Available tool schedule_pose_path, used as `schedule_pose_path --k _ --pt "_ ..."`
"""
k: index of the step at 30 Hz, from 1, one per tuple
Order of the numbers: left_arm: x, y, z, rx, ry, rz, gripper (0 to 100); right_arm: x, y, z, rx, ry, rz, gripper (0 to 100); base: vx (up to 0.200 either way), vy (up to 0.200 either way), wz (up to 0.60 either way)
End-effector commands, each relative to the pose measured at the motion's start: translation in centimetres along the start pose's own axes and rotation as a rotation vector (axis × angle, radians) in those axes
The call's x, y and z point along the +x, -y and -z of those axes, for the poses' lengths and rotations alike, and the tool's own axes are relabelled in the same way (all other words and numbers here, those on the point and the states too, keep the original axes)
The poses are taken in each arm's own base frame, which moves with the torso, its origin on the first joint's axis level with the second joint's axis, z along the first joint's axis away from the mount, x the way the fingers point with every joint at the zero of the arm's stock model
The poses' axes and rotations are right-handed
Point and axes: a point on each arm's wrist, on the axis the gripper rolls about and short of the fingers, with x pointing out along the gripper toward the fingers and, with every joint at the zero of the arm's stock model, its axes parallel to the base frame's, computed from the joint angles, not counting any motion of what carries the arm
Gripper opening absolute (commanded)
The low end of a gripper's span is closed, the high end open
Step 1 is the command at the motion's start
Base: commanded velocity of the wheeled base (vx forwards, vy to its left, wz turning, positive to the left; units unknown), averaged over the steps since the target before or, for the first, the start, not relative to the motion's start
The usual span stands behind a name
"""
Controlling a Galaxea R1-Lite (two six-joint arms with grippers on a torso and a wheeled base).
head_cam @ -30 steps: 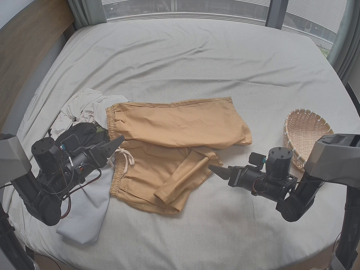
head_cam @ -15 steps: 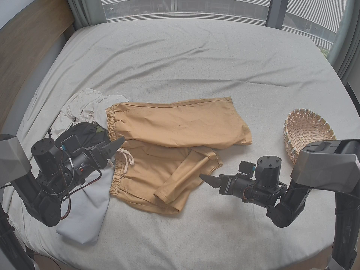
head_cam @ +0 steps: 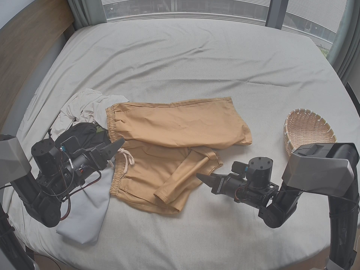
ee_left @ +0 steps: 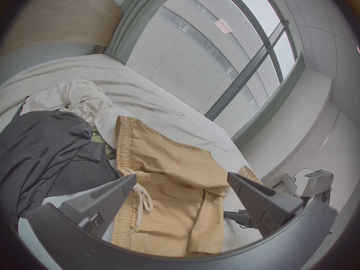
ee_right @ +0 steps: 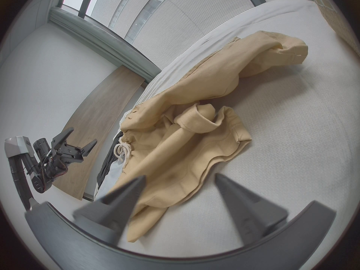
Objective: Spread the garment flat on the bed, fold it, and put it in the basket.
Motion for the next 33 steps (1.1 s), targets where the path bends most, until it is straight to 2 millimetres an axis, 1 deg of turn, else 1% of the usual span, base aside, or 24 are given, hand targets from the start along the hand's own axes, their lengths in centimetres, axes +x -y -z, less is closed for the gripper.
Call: schedule_pose_path --k 1,5,9,12,13,14,17,20,21,22,26,29,30,31,32,33 --pt "0.0 0.0 0.1 -0.001 -0.001 -0.002 100 0.6 0.5 0.6 0.001 -0.005 0.006 0 0.000 0.000 0.00" --pt "-0.1 0.0 0.1 -0.001 -0.002 -0.004 100 1.0 0.8 0.9 0.002 0.002 0.006 0 0.000 0.000 0.00" --pt "-0.1 -0.1 0.1 0.000 -0.002 -0.007 100 0.8 1.0 0.8 0.002 0.014 0.006 0 0.000 0.000 0.00" --pt "-0.1 -0.2 0.1 -0.001 -0.002 -0.010 100 -0.6 1.4 1.2 0.009 -0.014 0.034 0 0.000 0.000 0.00" --pt "-0.1 -0.2 0.1 -0.001 -0.002 -0.010 100 -1.1 1.2 0.9 0.009 -0.011 0.034 0 0.000 0.000 0.00" --pt "-0.1 -0.2 0.0 0.000 0.000 -0.010 100 -1.9 0.9 0.3 0.009 -0.004 0.037 0 0.000 0.000 0.00" --pt "-0.1 -0.1 0.0 0.000 0.000 -0.008 100 -3.6 0.4 -0.2 0.008 -0.009 0.048 0 0.000 0.000 0.00" --pt "-0.1 -0.2 0.0 0.000 0.001 -0.009 100 -4.9 0.3 -0.7 0.006 -0.008 0.070 0 0.000 0.000 0.00" --pt "-0.2 -0.2 0.0 0.000 0.000 -0.010 100 -4.9 0.3 -0.7 0.006 -0.008 0.070 0 0.000 0.000 0.00" --pt "-0.2 -0.2 0.0 0.000 0.000 -0.010 100 -5.4 0.4 -1.0 0.006 -0.002 0.075 0 0.000 0.000 0.00" --pt "-0.2 -0.2 0.0 0.000 0.000 -0.010 100 -5.3 0.4 -0.9 0.005 -0.006 0.072 0 0.000 0.000 0.00" --pt "-0.2 -0.1 0.0 0.000 0.000 -0.011 100 -4.8 -0.2 -0.8 -0.003 -0.012 0.049 0 0.000 0.000 0.00" --pt "-0.3 -0.2 0.1 -0.002 -0.003 -0.015 100 -3.9 -0.7 -0.5 -0.009 -0.009 0.026 100 0.000 0.000 0.00" --pt "-0.3 -0.2 0.1 -0.002 -0.005 -0.014 100 -3.6 -0.7 -0.3 -0.010 -0.010 0.025 100 0.000 0.000 0.00" --pt "-0.4 -0.2 0.2 -0.004 -0.009 -0.016 100 -2.8 -0.8 0.1 -0.012 -0.011 0.017 100 0.000 0.000 0.00" --pt "-0.4 -0.2 0.2 -0.004 -0.009 -0.016 100 -2.8 -0.8 0.1 -0.012 -0.011 0.019 100 0.000 0.000 0.00"
